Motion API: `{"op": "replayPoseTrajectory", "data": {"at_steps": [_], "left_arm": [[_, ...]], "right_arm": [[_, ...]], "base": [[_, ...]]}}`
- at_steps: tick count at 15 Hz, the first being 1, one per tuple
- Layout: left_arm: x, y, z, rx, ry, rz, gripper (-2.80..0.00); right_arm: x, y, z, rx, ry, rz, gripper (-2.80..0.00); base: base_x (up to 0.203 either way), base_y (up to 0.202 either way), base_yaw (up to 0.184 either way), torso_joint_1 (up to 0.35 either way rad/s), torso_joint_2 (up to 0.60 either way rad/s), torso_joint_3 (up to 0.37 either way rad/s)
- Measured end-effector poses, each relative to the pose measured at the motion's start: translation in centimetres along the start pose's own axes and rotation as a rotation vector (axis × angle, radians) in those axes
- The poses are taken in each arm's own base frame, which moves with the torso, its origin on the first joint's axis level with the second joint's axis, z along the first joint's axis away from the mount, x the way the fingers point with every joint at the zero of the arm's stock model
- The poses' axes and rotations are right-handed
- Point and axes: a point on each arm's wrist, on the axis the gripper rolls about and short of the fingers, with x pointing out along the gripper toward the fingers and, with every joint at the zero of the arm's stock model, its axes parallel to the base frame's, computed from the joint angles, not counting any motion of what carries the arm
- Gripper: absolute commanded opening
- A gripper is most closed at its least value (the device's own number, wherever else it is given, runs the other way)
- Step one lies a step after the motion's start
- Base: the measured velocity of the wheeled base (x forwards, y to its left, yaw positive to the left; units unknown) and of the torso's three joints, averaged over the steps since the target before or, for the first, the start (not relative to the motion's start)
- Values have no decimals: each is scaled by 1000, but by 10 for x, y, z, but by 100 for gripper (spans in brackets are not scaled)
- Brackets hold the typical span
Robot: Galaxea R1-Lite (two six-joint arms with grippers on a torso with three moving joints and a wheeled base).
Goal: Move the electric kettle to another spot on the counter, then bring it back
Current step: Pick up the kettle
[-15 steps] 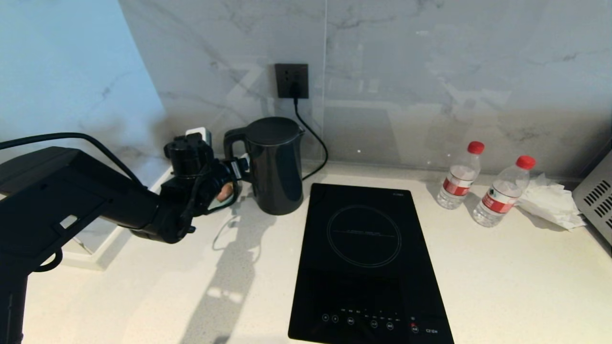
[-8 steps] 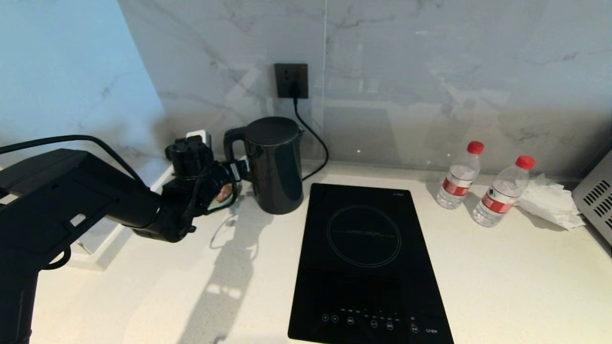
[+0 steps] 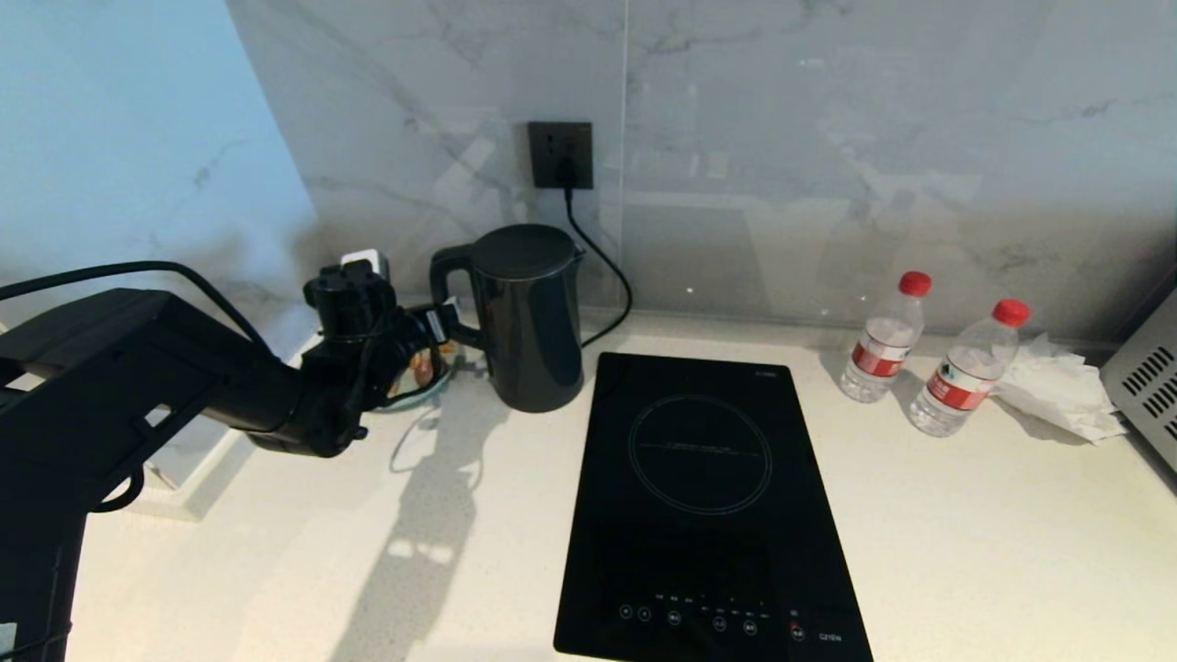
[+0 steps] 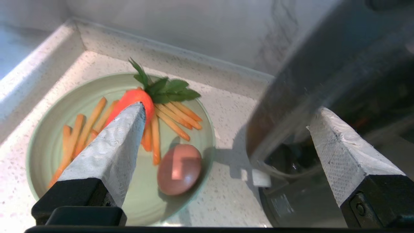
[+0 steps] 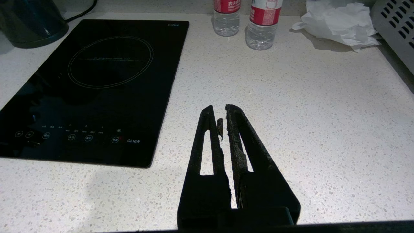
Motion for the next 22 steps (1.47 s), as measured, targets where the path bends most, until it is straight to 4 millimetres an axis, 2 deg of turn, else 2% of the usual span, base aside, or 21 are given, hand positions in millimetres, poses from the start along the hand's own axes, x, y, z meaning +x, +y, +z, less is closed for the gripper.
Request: {"op": "replayPoseTrajectory", "data": {"at_steps": [9, 16, 22], "left_arm": [[2, -32, 7, -15, -49, -58, 0], [9, -33, -1, -10, -46, -43, 0], [6, -33, -2, -7, -35, -42, 0]], "right_arm": [[0, 0, 0, 0, 0, 0, -280], [0, 0, 0, 0, 0, 0, -280], [0, 0, 0, 0, 0, 0, -280]], "base": [[0, 0, 0, 0, 0, 0], [0, 0, 0, 0, 0, 0], [0, 0, 0, 0, 0, 0]]}}
